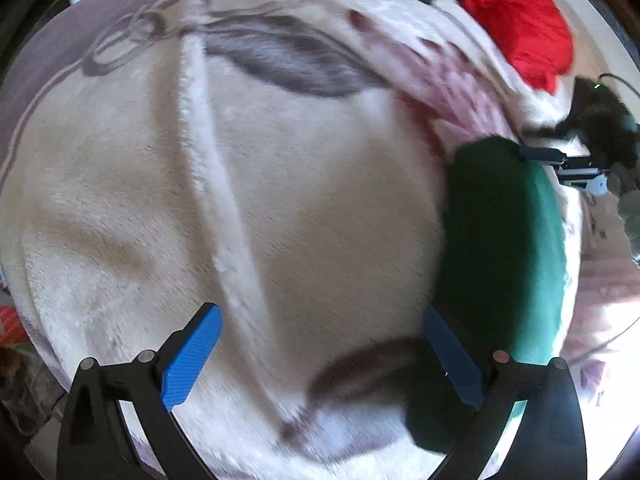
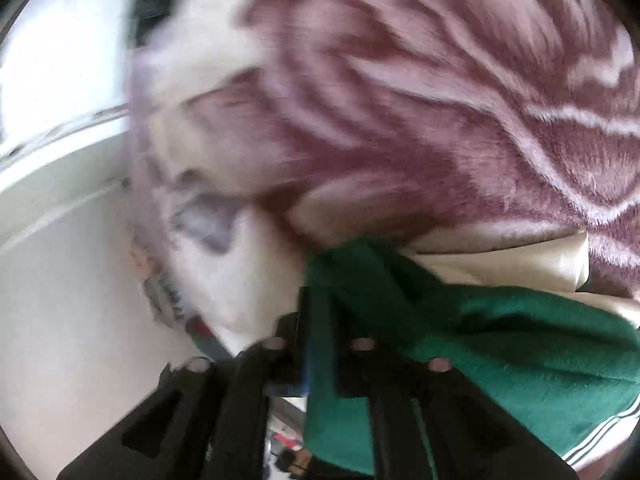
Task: Fold large clothes
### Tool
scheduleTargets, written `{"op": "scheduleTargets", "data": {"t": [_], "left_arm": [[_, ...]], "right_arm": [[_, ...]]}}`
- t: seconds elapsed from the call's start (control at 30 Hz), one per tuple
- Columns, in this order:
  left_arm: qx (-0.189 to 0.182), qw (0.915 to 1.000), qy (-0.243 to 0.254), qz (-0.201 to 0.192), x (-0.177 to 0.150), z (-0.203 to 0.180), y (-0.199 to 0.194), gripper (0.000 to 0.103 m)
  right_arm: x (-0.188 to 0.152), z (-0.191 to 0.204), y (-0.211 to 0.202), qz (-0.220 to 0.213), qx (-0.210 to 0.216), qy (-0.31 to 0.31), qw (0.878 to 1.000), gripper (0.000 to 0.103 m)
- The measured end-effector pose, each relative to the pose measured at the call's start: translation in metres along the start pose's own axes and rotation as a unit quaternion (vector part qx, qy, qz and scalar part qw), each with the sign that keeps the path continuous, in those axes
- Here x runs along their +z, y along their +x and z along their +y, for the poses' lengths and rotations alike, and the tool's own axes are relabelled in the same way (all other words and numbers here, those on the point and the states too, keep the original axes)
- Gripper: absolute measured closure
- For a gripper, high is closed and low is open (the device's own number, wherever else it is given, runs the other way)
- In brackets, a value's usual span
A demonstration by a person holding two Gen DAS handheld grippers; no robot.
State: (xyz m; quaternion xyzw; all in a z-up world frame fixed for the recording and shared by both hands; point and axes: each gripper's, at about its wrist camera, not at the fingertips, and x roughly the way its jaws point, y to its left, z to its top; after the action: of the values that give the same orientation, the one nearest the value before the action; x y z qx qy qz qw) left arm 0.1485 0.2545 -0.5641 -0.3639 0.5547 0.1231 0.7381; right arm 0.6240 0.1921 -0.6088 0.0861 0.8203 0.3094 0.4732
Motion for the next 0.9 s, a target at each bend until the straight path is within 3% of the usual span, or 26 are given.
{"op": "scheduleTargets", "data": {"t": [0.07, 0.17, 0.27, 0.3, 0.4, 0.47, 0.53, 0.63, 0.67, 0.73, 0.77, 0.83, 0.9], "left_arm": [[-0.036, 0.9993, 0.007, 0.006, -0.009, -0.007, -0.005, 0.000], [-0.083, 0.9962, 0.007, 0.028, -0.023, -0.020, 0.000, 0.000], [-0.081, 0.9956, 0.026, 0.040, -0.036, -0.036, 0.012, 0.002], [-0.076, 0.9958, 0.037, 0.034, -0.041, -0.042, 0.015, 0.012], [-0.078, 0.9948, 0.061, 0.025, -0.050, -0.058, 0.022, 0.075], [-0.051, 0.9964, 0.065, 0.016, -0.051, -0.063, 0.025, 0.075], [-0.043, 0.9965, 0.069, 0.017, -0.050, -0.065, 0.025, 0.075], [-0.027, 0.9956, 0.087, 0.020, -0.047, -0.073, 0.022, 0.075], [-0.021, 0.9954, 0.091, 0.020, -0.047, -0.074, 0.022, 0.075], [-0.013, 0.9945, 0.100, 0.026, -0.045, -0.077, 0.020, 0.075], [-0.013, 0.9943, 0.102, 0.028, -0.044, -0.078, 0.020, 0.075], [-0.012, 0.9930, 0.113, 0.032, -0.043, -0.083, 0.019, 0.075], [-0.003, 0.9917, 0.124, 0.035, -0.044, -0.090, 0.020, 0.075]], "right_arm": [[-0.026, 0.004, -0.027, -0.037, -0.001, -0.027, 0.999, 0.041], [-0.089, -0.031, -0.074, -0.102, -0.031, -0.012, 0.994, 0.038], [-0.157, -0.081, -0.097, -0.138, -0.058, 0.034, 0.988, 0.038], [-0.185, -0.112, -0.093, -0.151, -0.072, 0.067, 0.984, 0.038], [-0.252, -0.186, -0.087, -0.166, -0.084, 0.165, 0.968, 0.038], [-0.293, -0.238, -0.071, -0.170, -0.064, 0.234, 0.955, 0.038], [-0.315, -0.265, -0.053, -0.172, -0.032, 0.269, 0.947, 0.038], [-0.335, -0.282, -0.020, -0.182, 0.079, 0.286, 0.938, 0.038], [-0.335, -0.281, -0.008, -0.175, 0.094, 0.275, 0.941, 0.040], [-0.337, -0.273, -0.002, -0.191, 0.054, 0.260, 0.945, 0.081], [-0.340, -0.270, -0.005, -0.202, 0.028, 0.255, 0.945, 0.091], [-0.349, -0.269, -0.018, -0.227, 0.036, 0.271, 0.935, 0.093], [-0.357, -0.268, -0.036, -0.256, 0.008, 0.258, 0.932, 0.096]]}}
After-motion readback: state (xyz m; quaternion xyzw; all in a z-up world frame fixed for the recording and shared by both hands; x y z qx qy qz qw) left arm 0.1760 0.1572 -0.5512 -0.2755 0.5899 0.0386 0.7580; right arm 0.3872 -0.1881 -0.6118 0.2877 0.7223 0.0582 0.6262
